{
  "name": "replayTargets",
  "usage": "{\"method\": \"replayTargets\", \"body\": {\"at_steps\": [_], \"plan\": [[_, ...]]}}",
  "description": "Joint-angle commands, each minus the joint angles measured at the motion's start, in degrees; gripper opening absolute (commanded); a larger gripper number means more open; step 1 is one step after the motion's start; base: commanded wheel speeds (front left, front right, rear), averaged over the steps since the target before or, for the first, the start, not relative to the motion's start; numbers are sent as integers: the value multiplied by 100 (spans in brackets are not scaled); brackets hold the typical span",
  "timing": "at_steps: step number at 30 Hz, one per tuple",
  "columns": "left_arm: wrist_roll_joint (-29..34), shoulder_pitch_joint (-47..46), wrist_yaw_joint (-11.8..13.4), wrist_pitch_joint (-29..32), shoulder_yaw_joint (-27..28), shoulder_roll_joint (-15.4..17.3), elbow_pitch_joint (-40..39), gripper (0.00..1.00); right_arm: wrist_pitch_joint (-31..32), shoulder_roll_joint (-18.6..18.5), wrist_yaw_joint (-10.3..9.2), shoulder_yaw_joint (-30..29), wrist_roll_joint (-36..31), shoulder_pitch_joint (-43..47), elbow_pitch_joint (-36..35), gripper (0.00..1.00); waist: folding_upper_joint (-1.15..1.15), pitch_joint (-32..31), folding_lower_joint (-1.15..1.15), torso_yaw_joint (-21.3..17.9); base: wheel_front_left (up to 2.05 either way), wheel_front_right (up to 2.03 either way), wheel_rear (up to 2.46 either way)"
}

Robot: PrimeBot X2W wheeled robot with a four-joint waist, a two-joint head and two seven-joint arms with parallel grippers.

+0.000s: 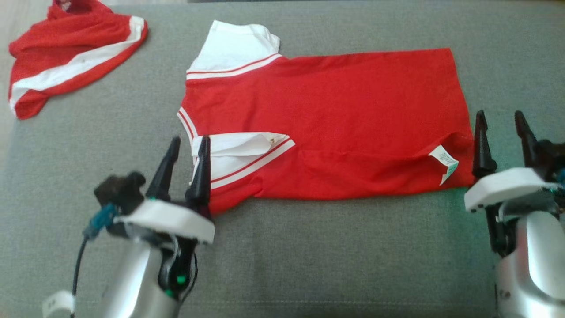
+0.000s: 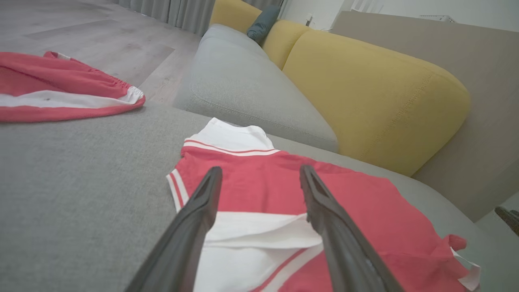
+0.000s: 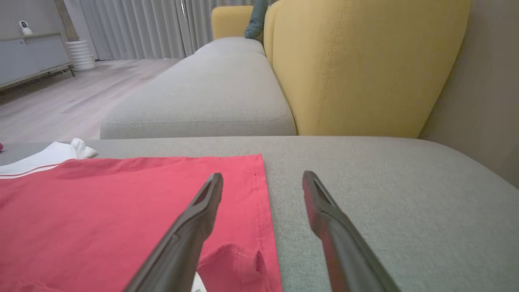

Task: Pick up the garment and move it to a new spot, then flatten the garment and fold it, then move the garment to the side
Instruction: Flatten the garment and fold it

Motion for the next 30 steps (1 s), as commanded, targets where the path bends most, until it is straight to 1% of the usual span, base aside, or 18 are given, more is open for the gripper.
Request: {"method": "replayTargets", "body": {"at_steps": [1, 6, 9, 13, 15, 21, 26, 30], "plan": [[29, 4, -23, -69, 209, 74, -268, 100, -92, -30, 42, 125, 37, 84, -263, 100, 0, -59, 0, 37, 0, 0, 0], [56, 594, -33, 2, 166, 121, -559, 100, -241, -30, 42, 217, 168, 431, -655, 100, 0, -197, 0, 101, 0, 0, 0], [65, 858, 20, 302, 82, 211, -634, 100, -269, -30, 42, 301, 283, 633, -838, 100, 0, -237, 0, 130, 0, 0, 0], [29, 1023, 159, 732, 65, 303, -596, 100, -265, -30, 42, 451, 451, 807, -956, 100, 0, -228, 0, 120, 0, 0, 0], [-39, 1026, 201, 965, 58, 325, -508, 100, -272, -29, 42, 536, 525, 840, -987, 100, 0, -190, 0, 89, 0, 0, 0], [-80, 851, 328, 1228, 64, 336, -153, 100, -288, -29, 42, 608, 569, 811, -1004, 100, 0, -111, 0, 8, 0, 0, 0], [-166, 665, 452, 1302, 162, 326, 213, 100, -291, -29, 42, 620, 570, 778, -1011, 100, 0, -44, 0, -63, 0, 0, 0], [-339, 551, 462, 1377, 227, 288, 462, 100, -295, -29, 42, 626, 569, 769, -1003, 100, 0, 2, 0, -114, 0, 0, 0]]}}
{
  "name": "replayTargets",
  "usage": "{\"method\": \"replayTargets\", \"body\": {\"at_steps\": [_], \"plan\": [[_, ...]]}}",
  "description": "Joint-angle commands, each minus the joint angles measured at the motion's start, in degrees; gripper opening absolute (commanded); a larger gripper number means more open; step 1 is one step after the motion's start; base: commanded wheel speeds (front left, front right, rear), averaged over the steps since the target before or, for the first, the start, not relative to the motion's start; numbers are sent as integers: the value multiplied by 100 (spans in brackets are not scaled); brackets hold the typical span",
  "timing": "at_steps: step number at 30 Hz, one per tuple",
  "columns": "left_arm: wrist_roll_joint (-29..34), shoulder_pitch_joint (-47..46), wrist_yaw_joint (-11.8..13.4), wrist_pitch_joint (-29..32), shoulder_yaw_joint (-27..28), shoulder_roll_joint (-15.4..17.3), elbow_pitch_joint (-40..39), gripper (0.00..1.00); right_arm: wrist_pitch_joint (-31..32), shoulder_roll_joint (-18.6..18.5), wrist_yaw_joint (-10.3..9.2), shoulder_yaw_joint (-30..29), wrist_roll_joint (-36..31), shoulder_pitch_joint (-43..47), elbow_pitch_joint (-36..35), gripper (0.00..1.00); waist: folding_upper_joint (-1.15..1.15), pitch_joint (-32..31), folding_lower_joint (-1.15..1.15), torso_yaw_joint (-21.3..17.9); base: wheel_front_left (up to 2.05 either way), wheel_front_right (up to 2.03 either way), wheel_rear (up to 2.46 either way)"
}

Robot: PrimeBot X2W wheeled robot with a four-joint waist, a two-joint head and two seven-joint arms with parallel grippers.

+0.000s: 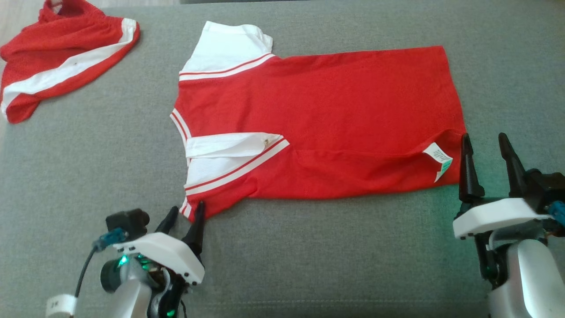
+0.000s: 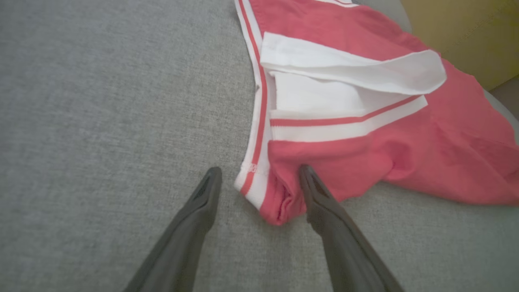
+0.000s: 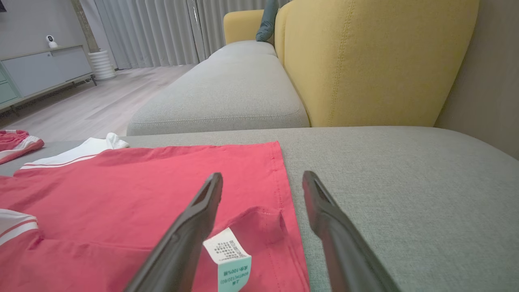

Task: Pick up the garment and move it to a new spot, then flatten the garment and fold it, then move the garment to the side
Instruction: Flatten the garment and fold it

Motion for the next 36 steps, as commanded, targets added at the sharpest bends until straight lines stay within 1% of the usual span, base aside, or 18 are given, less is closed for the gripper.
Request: {"method": "replayTargets", "body": {"at_steps": [1, 2, 3, 4, 6, 11, 15, 20, 26, 31, 32, 33, 34, 36], "plan": [[-48, -208, 32, 43, 211, 33, -36, 91, -84, -33, 42, 137, 33, -115, -216, 100, 0, 16, 0, -23, 0, 0, 0], [-90, -221, 23, 83, 211, 23, 23, 70, -83, -33, 42, 141, 34, -114, -215, 100, 0, 22, 0, -36, 0, 0, 0], [-119, -233, 15, 123, 201, 17, 73, 43, -80, -33, 42, 144, 35, -113, -214, 100, 0, 28, 0, -47, 0, 0, 0], [-137, -246, 3, 145, 190, 12, 107, 32, -77, -33, 42, 146, 35, -112, -213, 100, 0, 33, 0, -58, 0, 0, 0], [-158, -263, -29, 185, 150, 6, 154, 0, -63, -33, 42, 142, 34, -107, -206, 100, 0, 37, 0, -73, 0, 0, 0], [-191, -275, -85, 139, 97, -9, 63, 0, 99, -33, 42, 77, 9, -57, -98, 100, 0, 36, 0, -73, 0, 0, 0], [-209, -244, -10, -73, 197, 9, -207, 0, 347, -32, 42, -115, -26, -48, 170, 100, 0, 31, 0, -32, 0, 0, 0], [-209, -137, 94, -211, 290, 74, -535, 0, 626, -32, 42, -385, -166, -156, 622, 100, 0, 29, 0, 81, 0, 0, 0], [-243, -49, 165, -244, 313, 78, -774, 0, 941, -32, 42, -481, -306, -405, 1133, 100, 0, 64, 0, 183, 0, 0, 0], [-256, -29, 171, -267, 266, 63, -855, 0, 1132, -32, 42, -504, -289, -628, 1560, 100, 0, 97, 0, 243, 0, 0, 0], [-254, -32, 172, -278, 249, 57, -863, 0, 1173, -32, 42, -484, -250, -654, 1645, 98, 0, 100, 0, 254, 0, 0, 0], [-252, -33, 172, -291, 234, 51, -870, 0, 1231, -32, 42, -461, -191, -671, 1734, 67, 0, 100, 0, 260, 0, 0, 0], [-252, -32, 171, -307, 224, 47, -875, 0, 1277, -32, 42, -431, -117, -688, 1806, 47, 0, 97, 0, 262, 0, 0, 0], [-243, -28, 170, -356, 212, 46, -886, 0, 1327, -32, 42, -412, -9, -712, 1920, 18, 0, 86, 0, 257, 0, 0, 0]]}}
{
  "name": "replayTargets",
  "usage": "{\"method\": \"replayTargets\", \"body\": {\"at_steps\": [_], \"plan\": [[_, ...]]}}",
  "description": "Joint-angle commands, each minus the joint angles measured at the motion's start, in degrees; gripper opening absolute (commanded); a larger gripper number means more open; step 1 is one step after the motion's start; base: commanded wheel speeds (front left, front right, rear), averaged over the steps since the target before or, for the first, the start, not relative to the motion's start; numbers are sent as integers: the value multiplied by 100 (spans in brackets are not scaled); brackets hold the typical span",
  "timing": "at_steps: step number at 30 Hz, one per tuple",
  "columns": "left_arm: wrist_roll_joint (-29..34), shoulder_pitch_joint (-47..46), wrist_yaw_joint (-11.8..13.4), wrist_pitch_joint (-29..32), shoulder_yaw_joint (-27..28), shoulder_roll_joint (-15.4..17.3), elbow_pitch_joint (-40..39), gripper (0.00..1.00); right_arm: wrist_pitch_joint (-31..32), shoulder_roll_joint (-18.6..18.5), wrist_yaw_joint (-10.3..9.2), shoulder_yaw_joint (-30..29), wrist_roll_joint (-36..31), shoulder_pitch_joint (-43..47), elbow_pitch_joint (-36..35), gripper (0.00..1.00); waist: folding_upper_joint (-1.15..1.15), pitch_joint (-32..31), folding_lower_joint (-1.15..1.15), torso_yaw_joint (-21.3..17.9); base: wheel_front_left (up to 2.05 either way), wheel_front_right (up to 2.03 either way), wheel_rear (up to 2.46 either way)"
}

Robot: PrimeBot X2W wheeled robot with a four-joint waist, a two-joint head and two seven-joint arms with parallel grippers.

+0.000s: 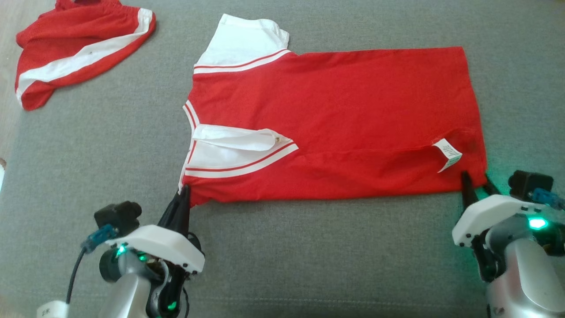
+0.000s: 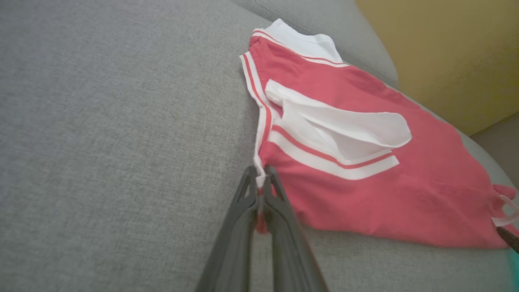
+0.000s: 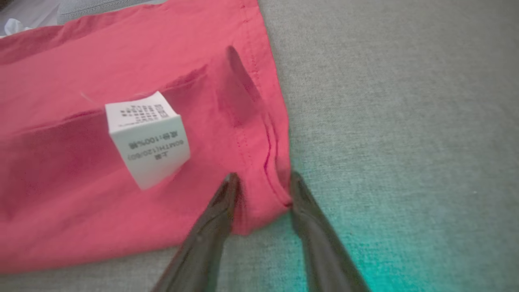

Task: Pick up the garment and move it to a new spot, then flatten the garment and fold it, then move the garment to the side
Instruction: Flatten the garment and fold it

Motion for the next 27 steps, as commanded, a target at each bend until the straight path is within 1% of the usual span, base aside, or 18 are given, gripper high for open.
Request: {"method": "replayTargets", "body": {"at_steps": [1, 6, 10, 13, 17, 18, 22, 27], "plan": [[-1, -107, 21, -116, 186, 64, -207, 0, 58, -27, 41, 173, 73, -77, 19, 0, 0, -19, 0, -10, 0, 0, 0], [-13, -73, 25, -250, 240, 114, -287, 0, -182, -27, 41, 179, 260, -77, -46, 0, 0, -135, 0, -81, 0, 0, 0], [-25, 51, 36, -259, 278, 210, -592, 0, -210, -27, 41, 211, 419, 87, -424, 0, 0, -252, 0, -151, 0, 0, 0], [-40, 291, 72, -169, 303, 321, -1010, 0, -17, -27, 41, 227, 480, 399, -925, 0, 0, -318, 0, -202, 0, 0, 0], [-90, 795, 160, 51, 313, 458, -1681, 0, 401, -27, 41, 236, 533, 1002, -1703, 0, 0, -359, 0, -266, 0, 0, 0], [-90, 795, 160, 51, 313, 458, -1681, 0, 401, -27, 41, 236, 533, 1002, -1703, 0, 0, -359, 0, -266, 0, 0, 0], [-130, 1311, 283, 296, 273, 538, -2097, 0, 718, -27, 41, 232, 702, 1535, -2195, 0, 0, -341, 0, -321, 0, 0, 0], [-195, 1675, 386, 384, 248, 517, -2043, 0, 785, -27, 41, 252, 886, 1843, -2285, 0, 0, -314, 0, -380, 0, 0, 0]]}}
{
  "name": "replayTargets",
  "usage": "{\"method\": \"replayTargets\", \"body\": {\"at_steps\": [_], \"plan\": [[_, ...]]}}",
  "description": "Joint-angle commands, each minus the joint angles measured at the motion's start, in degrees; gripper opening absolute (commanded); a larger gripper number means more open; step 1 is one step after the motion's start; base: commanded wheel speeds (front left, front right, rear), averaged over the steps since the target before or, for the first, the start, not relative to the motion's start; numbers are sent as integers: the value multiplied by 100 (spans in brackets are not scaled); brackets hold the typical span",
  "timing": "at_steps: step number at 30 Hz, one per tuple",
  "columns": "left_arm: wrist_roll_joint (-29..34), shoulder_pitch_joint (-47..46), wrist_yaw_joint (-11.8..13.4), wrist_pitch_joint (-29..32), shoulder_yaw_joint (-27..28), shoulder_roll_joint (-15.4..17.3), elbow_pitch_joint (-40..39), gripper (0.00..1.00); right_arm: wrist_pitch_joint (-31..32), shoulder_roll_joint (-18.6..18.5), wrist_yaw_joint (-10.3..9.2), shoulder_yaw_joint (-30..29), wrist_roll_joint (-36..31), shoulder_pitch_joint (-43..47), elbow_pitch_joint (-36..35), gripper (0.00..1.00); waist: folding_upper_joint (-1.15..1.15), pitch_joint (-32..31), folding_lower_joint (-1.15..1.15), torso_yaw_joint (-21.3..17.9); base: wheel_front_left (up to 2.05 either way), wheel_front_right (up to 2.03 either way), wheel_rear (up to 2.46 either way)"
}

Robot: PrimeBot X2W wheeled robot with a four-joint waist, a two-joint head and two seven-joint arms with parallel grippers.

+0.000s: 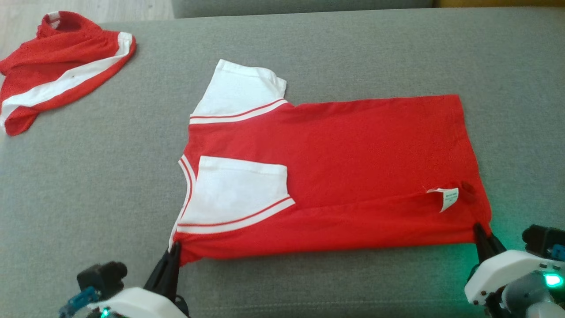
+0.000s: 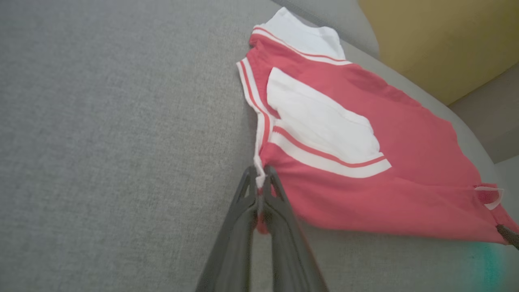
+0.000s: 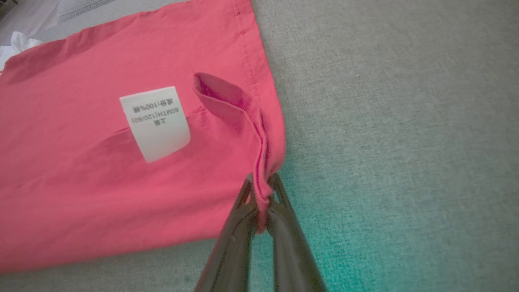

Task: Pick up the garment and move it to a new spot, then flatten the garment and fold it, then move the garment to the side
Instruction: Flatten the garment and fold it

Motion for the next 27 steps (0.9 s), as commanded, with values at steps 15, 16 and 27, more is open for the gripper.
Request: {"method": "replayTargets", "body": {"at_steps": [15, 16, 27], "plan": [[111, -513, 95, -368, 479, 347, -97, 100, -527, -55, 37, -96, -116, -64, -273, 100, 0, 53, 0, -270, 0, 0, 0], [146, -612, 89, -343, 492, 410, -125, 100, -571, -55, 37, -62, -120, -100, -330, 100, 0, 69, 0, -287, 0, 0, 0], [443, -2874, -395, 627, 299, 1197, 81, 100, -705, -55, 37, 601, -272, -1002, -821, 100, 0, 694, 0, -430, 0, 0, 0]]}}
